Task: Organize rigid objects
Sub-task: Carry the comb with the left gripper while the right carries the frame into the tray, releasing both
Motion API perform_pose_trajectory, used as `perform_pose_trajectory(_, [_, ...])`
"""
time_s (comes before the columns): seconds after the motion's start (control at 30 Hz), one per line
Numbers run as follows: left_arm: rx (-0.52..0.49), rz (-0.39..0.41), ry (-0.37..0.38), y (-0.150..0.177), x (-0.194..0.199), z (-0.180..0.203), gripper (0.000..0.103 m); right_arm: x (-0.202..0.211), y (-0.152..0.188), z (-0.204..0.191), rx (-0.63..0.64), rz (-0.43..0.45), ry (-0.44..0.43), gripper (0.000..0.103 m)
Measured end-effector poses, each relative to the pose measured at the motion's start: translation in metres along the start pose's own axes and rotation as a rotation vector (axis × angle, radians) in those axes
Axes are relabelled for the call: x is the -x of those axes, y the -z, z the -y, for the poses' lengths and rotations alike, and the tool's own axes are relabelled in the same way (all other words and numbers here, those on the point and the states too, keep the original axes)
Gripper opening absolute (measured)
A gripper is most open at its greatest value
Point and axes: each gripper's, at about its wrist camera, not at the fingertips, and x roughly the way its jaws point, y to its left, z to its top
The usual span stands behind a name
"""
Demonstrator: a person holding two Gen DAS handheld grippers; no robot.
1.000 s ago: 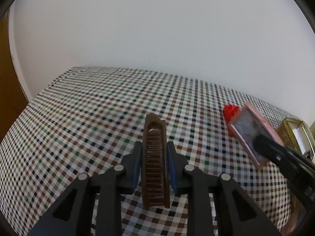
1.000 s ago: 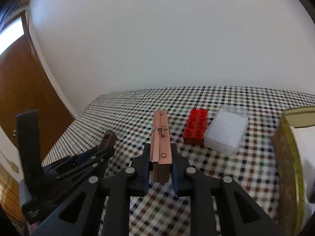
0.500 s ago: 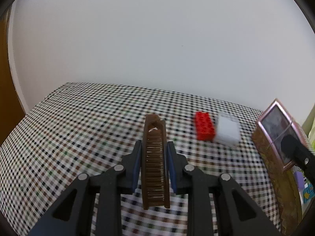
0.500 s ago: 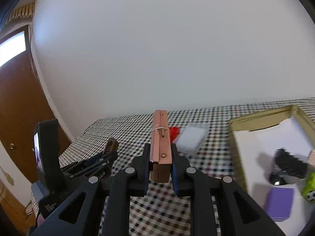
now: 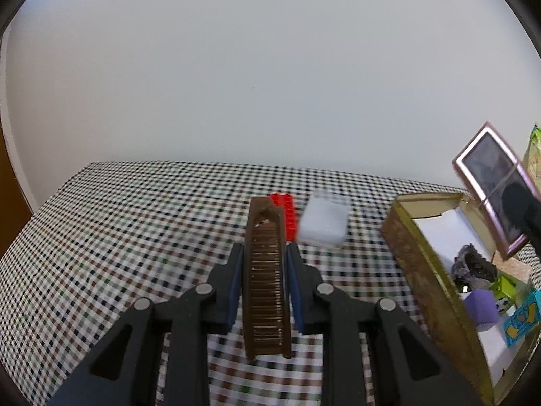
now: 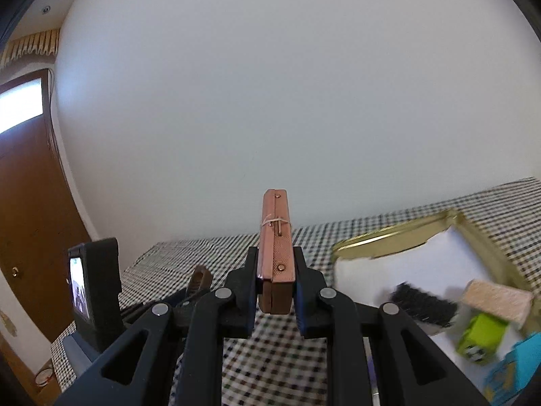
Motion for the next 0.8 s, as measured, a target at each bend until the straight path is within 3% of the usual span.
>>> perform_pose_trajectory(0.4, [-0.064, 0.052, 0.083, -0.021, 0.017, 0.059, 0.023, 0.036, -0.025, 0.079, -0.069, 0.084, 0.102, 0.019])
perform_pose_trajectory(0.8, [-0.198, 0.009, 0.107, -0.028, 0.001, 0.142, 0.023, 0.033, -0.037, 0.130, -0.100, 0.010, 0.200, 0.020])
